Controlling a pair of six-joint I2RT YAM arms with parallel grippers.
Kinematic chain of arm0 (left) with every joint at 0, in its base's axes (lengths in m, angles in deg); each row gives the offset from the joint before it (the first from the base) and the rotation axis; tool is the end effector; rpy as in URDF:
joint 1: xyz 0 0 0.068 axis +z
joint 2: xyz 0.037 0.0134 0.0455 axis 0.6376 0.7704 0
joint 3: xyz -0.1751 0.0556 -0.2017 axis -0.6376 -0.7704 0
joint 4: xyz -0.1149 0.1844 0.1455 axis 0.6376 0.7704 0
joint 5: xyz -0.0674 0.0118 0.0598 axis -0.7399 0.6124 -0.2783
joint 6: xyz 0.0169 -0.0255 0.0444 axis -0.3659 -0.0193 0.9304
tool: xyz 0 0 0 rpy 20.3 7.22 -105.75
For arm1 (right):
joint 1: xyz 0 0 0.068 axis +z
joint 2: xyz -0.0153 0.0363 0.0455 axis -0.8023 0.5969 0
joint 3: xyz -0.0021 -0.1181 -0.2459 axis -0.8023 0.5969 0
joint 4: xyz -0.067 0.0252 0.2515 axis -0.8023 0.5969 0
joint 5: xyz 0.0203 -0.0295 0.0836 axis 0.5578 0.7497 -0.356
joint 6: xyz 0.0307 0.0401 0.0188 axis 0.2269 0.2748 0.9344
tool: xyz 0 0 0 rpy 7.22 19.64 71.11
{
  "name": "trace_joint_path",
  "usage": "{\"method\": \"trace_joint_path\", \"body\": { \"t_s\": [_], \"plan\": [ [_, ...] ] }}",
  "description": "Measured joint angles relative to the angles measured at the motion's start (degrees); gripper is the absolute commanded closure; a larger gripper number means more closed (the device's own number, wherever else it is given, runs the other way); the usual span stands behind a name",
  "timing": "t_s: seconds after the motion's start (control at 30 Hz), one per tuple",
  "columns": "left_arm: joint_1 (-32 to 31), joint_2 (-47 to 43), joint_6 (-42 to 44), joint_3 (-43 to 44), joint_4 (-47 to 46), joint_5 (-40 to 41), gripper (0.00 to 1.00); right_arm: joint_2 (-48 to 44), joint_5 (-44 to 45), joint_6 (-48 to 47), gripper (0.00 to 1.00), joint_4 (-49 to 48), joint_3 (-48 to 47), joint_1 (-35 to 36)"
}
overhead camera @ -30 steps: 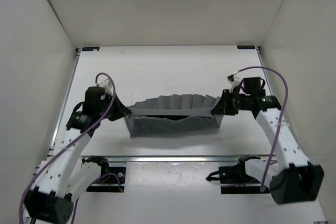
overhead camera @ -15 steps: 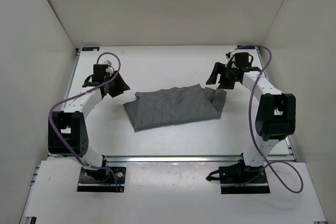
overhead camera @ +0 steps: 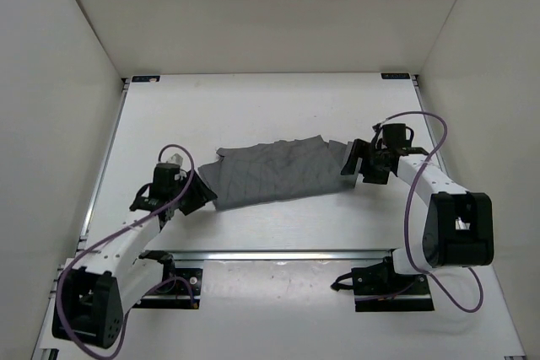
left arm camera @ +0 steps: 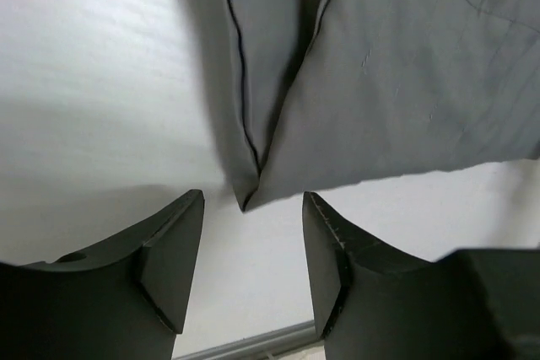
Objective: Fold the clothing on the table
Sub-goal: Fold the skirt
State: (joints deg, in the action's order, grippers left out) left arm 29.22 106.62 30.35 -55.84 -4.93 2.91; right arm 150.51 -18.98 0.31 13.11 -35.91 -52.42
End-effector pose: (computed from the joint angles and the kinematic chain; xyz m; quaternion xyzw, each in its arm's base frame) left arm 0.1794 -0.0401 0.1727 -0.2011 0.9178 -0.2234 0.2594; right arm 0.2755 0.0154 0.1961 0.0911 0.9474 0.1901 0.2409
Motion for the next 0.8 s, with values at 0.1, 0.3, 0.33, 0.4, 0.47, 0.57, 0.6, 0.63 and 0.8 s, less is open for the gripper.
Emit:
{"method": "trace_joint_path", "body": {
  "t_s": [0.1, 0.3, 0.33, 0.4, 0.47, 0.57, 0.6, 0.63, 0.8],
  "plan": [
    [-1.2, -4.2, -3.8, -4.0, -1.1, 0.0, 0.24, -1.1, 0.1, 0.4, 0.26, 0.2, 1.0, 0.0],
    [-5.0, -3.6, -12.6, -9.9, -8.7, -0.1, 0.28, -1.8, 0.0, 0.8, 0.26, -0.8, 1.0, 0.0],
    [-5.7, -3.3, -13.6, -10.1, -9.7, 0.3, 0.28, -1.8, 0.0, 0.9, 0.26, -0.8, 1.0, 0.0],
    [-6.6, -2.7, -15.8, -10.8, -12.0, 0.6, 0.36, -1.8, 0.0, 1.0, 0.25, -0.9, 1.0, -0.2],
    [-6.7, -2.1, -17.7, -11.5, -14.0, 1.6, 0.62, -1.8, 0.1, 1.0, 0.24, -1.2, 1.0, -0.4],
    [-6.7, -0.6, -19.2, -11.7, -15.1, 2.7, 0.84, -1.8, 0.2, 1.6, 0.23, -1.9, 1.9, -0.4],
    [-6.7, -0.3, -19.4, -11.8, -15.5, 3.0, 0.93, -1.8, 0.3, 1.8, 0.23, -2.1, 2.5, -0.3],
    [-6.7, -0.3, -19.6, -11.8, -15.7, 3.1, 0.97, -1.8, 0.5, 2.3, 0.23, -2.3, 3.3, 0.0],
    [-6.7, -0.2, -19.8, -11.9, -16.3, 3.6, 1.00, -1.8, 1.0, 4.7, 0.24, -3.9, 8.5, 1.3]
  ]
}}
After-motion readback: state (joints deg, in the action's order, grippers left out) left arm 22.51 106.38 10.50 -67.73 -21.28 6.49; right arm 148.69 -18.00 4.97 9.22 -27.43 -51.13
